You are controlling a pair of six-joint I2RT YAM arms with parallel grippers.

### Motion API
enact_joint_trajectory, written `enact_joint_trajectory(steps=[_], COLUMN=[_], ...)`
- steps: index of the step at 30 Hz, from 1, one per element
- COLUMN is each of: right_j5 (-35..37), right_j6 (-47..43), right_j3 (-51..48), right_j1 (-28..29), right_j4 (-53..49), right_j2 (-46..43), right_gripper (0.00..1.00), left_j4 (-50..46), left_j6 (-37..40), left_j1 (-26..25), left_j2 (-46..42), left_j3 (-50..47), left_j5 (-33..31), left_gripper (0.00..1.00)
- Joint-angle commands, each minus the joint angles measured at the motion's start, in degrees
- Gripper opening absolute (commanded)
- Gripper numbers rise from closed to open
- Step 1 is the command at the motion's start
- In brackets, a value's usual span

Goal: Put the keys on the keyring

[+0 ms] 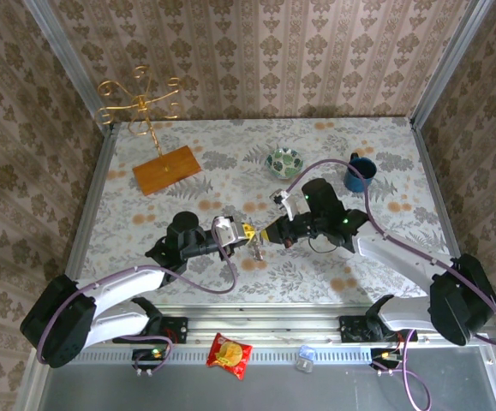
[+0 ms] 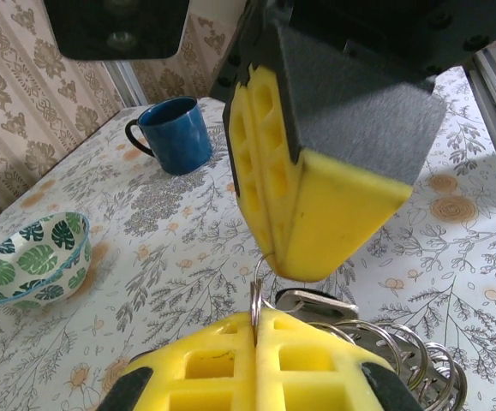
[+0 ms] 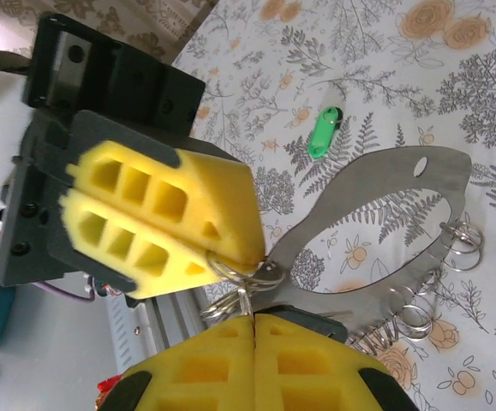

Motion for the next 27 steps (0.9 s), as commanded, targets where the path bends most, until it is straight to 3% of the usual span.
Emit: enact_joint_trajectory(steps=[1, 8, 11, 16, 21, 27], right_j5=[-3.15, -4.00, -1.68, 2.88, 0.11, -1.31], right_j6=[0.36, -0.32, -2.41, -13.99, -28.18, -30.87], right_j3=[2.12, 2.84, 1.05, -5.31, -8.32, -5.88], right_j1=[-0.59, -1.25, -1.81, -1.66, -0.48, -0.43], right_j4=[-0.69, -0.31, 0.90, 10.20, 16.41, 15.52], right_j2=[3.81, 3.11, 0.27, -4.30, -5.44, -2.44], right_gripper=[0.00, 0.01, 0.29, 0.42, 0.42, 0.32], left_j4=[2.85, 2.57, 3.57, 8.82, 12.08, 15.49], left_j6=[-0.53, 0.11, -0.36, -3.82, -6.70, -8.51], left_j1=[-0.43, -1.00, -1.09, -0.80, -0.38, 0.03], left_j2=[0.31, 0.95, 1.36, 2.27, 2.92, 4.06], left_j3=[0.36, 0.25, 0.04, -1.13, -1.58, -2.03], left_j5=[0.66, -0.40, -0.28, 0.86, 2.14, 3.96], left_gripper=[0.00, 0.00, 0.00, 0.00, 0.00, 0.00])
